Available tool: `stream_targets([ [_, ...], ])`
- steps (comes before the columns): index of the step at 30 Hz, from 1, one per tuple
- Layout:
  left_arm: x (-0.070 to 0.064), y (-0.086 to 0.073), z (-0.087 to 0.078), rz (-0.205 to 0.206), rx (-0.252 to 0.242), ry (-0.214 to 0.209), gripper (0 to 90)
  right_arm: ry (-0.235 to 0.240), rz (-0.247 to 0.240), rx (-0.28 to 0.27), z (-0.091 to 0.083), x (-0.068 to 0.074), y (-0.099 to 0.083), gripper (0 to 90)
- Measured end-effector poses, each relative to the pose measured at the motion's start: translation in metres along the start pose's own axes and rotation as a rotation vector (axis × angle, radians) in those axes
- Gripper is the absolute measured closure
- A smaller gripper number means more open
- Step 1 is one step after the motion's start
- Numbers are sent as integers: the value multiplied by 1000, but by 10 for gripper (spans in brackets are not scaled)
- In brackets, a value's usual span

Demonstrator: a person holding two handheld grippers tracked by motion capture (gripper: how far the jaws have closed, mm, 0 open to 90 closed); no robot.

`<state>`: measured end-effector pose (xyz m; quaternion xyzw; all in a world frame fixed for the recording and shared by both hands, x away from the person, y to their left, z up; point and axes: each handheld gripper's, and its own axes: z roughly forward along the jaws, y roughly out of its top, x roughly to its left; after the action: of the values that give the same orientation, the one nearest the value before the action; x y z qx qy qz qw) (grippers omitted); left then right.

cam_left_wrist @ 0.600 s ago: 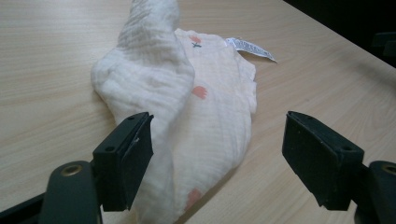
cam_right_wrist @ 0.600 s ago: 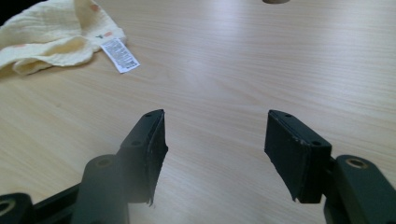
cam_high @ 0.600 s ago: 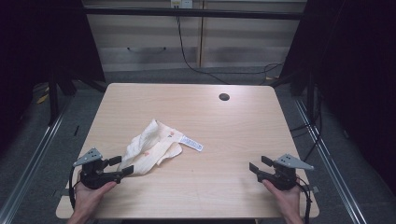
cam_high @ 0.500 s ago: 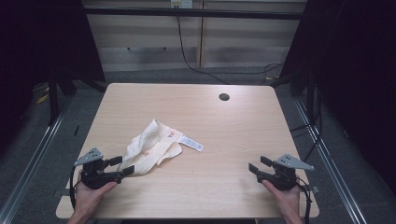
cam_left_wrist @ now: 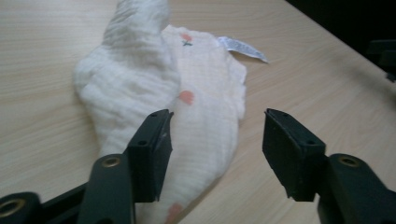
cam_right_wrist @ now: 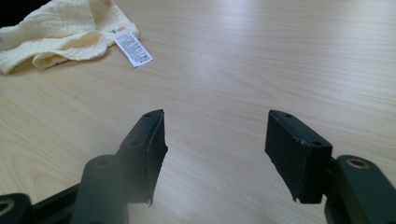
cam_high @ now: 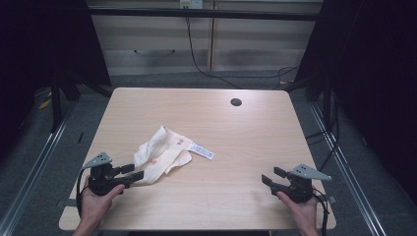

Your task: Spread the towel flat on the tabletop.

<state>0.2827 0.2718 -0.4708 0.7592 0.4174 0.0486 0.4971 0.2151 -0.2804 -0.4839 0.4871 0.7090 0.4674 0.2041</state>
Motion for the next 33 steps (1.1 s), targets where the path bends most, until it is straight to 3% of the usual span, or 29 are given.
stream_targets([
  [1,-1,1,-1,8,0,-13,439,0,0,0,0,0,0,379],
  [2,-5,4,-3,45,-2,-7,539,1,-14,12,1,3,0,371],
  [6,-7,11,-7,61,4,-10,542,11,-17,39,3,5,-1,358],
  [8,-7,18,-9,88,17,48,499,18,-12,41,4,5,0,358],
  [10,-4,27,-10,61,13,84,466,25,-12,46,5,4,0,356],
  [12,-1,37,-8,44,27,92,493,27,-13,53,7,4,0,355],
  [19,5,61,7,74,46,70,449,29,-17,68,8,5,0,340],
  [21,10,72,15,83,91,66,405,38,-20,71,8,6,-1,337],
  [22,10,72,15,83,91,66,397,38,-20,71,8,6,-1,337],
  [23,12,79,18,106,104,84,397,40,-20,76,8,6,-1,336],
  [27,20,85,22,98,81,67,429,34,-22,76,9,6,-1,336],
  [28,22,86,28,113,101,105,427,30,-23,78,9,6,-1,336],
  [33,29,86,44,116,151,102,445,32,-23,81,9,6,-1,336],
])
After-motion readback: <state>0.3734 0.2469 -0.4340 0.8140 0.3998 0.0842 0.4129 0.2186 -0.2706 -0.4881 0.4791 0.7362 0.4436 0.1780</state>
